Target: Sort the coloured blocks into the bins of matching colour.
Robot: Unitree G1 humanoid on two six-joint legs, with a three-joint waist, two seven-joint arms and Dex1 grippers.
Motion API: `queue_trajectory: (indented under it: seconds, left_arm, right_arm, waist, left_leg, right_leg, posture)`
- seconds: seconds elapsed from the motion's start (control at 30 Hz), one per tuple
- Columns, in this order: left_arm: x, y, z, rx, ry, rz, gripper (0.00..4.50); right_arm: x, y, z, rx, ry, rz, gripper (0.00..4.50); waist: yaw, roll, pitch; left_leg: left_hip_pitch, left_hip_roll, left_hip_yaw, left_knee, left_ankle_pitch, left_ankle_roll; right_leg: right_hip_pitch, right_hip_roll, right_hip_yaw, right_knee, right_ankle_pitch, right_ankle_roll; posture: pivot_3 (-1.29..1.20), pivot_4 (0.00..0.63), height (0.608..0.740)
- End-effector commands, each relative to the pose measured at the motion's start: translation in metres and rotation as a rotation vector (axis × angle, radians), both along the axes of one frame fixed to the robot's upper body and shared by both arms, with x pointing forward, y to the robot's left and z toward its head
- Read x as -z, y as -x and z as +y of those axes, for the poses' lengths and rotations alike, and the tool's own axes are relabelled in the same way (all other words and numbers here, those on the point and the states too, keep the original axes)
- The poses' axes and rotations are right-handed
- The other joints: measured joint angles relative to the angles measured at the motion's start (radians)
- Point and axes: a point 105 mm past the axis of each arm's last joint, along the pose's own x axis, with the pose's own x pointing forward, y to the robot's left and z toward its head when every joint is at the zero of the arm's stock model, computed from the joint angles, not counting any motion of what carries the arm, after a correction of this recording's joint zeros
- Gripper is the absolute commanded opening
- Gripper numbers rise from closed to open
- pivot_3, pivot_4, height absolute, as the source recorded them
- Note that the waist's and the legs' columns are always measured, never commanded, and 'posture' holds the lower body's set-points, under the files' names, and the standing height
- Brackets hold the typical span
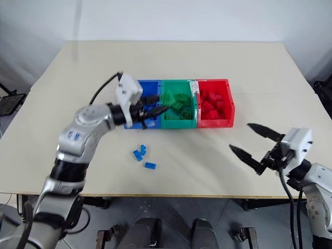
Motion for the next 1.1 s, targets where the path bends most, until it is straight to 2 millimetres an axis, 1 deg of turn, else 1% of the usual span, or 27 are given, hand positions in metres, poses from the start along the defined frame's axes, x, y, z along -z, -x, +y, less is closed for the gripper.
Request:
queue_trajectory:
  seconds: [0.03, 0.17, 0.23, 0.27, 0.33, 0.4, 0.5, 0.53, 0.63, 0.7, 0.83, 0.87, 0.97, 1.1]
  left_arm:
    - [-0.004, -0.017, -0.010, 0.010, -0.008, -0.017, 1.44]
    - [0.001, -0.037, -0.013, -0.017, -0.049, 0.011, 1.44]
    - [0.004, -0.041, -0.015, -0.009, -0.060, 0.024, 2.16]
    - [0.005, -0.041, -0.015, -0.003, -0.065, 0.020, 2.37]
    - [0.004, -0.041, -0.012, -0.006, -0.058, 0.006, 2.92]
    - [0.003, -0.034, -0.007, 0.025, -0.051, -0.023, 3.55]
    - [0.003, -0.016, 0.007, 0.097, -0.035, -0.067, 4.48]
    - [0.004, -0.010, 0.014, 0.110, -0.038, -0.081, 4.48]
    - [0.010, 0.013, 0.044, 0.146, -0.034, -0.114, 4.48]
    - [0.020, 0.033, 0.070, 0.161, -0.069, -0.121, 4.48]
    - [0.038, 0.064, 0.123, 0.037, -0.104, -0.047, 4.48]
    - [0.039, 0.073, 0.139, -0.003, -0.115, -0.085, 4.48]
    - [0.044, 0.096, 0.179, -0.146, -0.142, -0.088, 4.48]
    - [0.060, 0.120, 0.211, -0.245, -0.160, -0.004, 4.48]
  right_arm:
    - [-0.012, 0.006, 0.002, 0.028, -0.030, -0.056, 4.50]
    - [-0.010, 0.007, 0.007, 0.037, -0.035, -0.058, 4.50]
    - [-0.010, 0.007, 0.011, 0.035, -0.038, -0.065, 4.50]
    - [-0.010, 0.007, 0.012, 0.034, -0.039, -0.067, 4.50]
    - [-0.010, 0.007, 0.015, 0.025, -0.037, -0.068, 4.50]
    - [-0.010, 0.005, 0.019, 0.006, -0.038, -0.069, 4.50]
    - [-0.009, 0.000, 0.026, -0.043, -0.030, -0.064, 4.50]
    - [-0.008, -0.001, 0.028, -0.064, -0.024, -0.061, 4.50]
    - [-0.006, -0.008, 0.040, -0.156, 0.014, -0.053, 4.50]
    - [-0.003, -0.012, 0.049, -0.235, 0.054, -0.041, 4.50]
    - [0.005, -0.020, 0.060, -0.370, 0.126, -0.017, 4.50]
    - [0.009, -0.023, 0.063, -0.404, 0.149, -0.008, 4.50]
    - [0.017, -0.029, 0.066, -0.483, 0.204, 0.010, 4.50]
    - [0.016, -0.035, 0.064, -0.514, 0.206, 0.012, 4.50]
  waist:
    - [0.000, 0.000, 0.000]
    - [-0.005, 0.000, 0.000]
    - [-0.010, 0.000, 0.000]
    - [-0.012, 0.000, 0.000]
    - [-0.014, 0.000, 0.000]
    - [-0.015, 0.000, 0.000]
    - [-0.021, 0.000, 0.000]
    - [-0.020, 0.000, 0.000]
    - [-0.029, 0.000, 0.000]
    - [-0.038, 0.000, 0.000]
    - [-0.041, 0.000, 0.000]
    - [-0.043, 0.000, 0.000]
    - [-0.041, 0.000, 0.000]
    - [-0.029, 0.000, 0.000]
  left_leg:
    - [0.000, 0.000, 0.000, 0.000, 0.000, 0.000]
    - [-0.002, -0.001, 0.000, -0.001, 0.000, 0.000]
    - [-0.002, -0.001, 0.000, -0.002, 0.000, 0.000]
    - [-0.002, -0.001, 0.000, -0.002, 0.000, 0.000]
    - [-0.002, -0.001, 0.000, -0.002, 0.000, 0.000]
    - [-0.003, 0.000, 0.000, -0.002, 0.000, 0.000]
    - [-0.002, 0.000, 0.001, -0.002, 0.000, 0.000]
    - [-0.002, 0.001, 0.000, -0.003, 0.000, 0.000]
    - [-0.002, 0.001, 0.000, -0.002, 0.000, 0.000]
    - [-0.002, 0.006, 0.000, -0.002, 0.000, 0.000]
    - [-0.001, 0.007, 0.000, -0.003, 0.000, 0.000]
    - [-0.001, 0.007, 0.000, -0.003, 0.000, 0.000]
    - [-0.001, 0.008, 0.000, -0.002, -0.001, 0.001]
    - [-0.001, 0.007, -0.001, -0.001, -0.002, 0.001]
  right_leg:
    - [0.000, 0.000, 0.000, 0.000, 0.000, 0.000]
    - [-0.002, 0.000, 0.000, 0.001, 0.000, 0.000]
    - [-0.002, 0.000, 0.000, 0.001, 0.000, 0.000]
    - [-0.002, 0.000, -0.001, 0.000, 0.000, 0.001]
    - [-0.002, 0.000, -0.001, 0.001, 0.000, 0.000]
    - [-0.003, 0.000, -0.001, 0.001, 0.000, 0.000]
    - [-0.003, 0.000, 0.000, 0.001, 0.000, 0.000]
    - [-0.003, 0.001, 0.000, 0.001, 0.000, 0.000]
    - [-0.003, 0.001, 0.000, 0.001, 0.000, 0.000]
    - [-0.003, 0.000, 0.000, 0.001, 0.000, 0.000]
    - [-0.002, 0.000, 0.000, 0.001, 0.000, 0.000]
    - [-0.002, 0.001, 0.000, 0.000, 0.000, 0.000]
    - [-0.002, 0.000, 0.000, -0.001, 0.000, 0.000]
    - [-0.001, -0.002, -0.001, -0.003, 0.000, 0.000]
  posture:
    - [0.00, 0.150, 0.740]
    - [0.00, 0.150, 0.740]
    - [0.00, 0.150, 0.740]
    - [0.00, 0.150, 0.740]
    - [0.00, 0.150, 0.740]
    - [0.00, 0.150, 0.740]
    - [0.00, 0.150, 0.740]
    - [0.00, 0.150, 0.740]
    - [0.00, 0.150, 0.740]
    - [0.00, 0.150, 0.740]
    - [0.00, 0.150, 0.740]
    - [0.00, 0.150, 0.740]
    - [0.00, 0.150, 0.740]
    - [0.00, 0.150, 0.740]
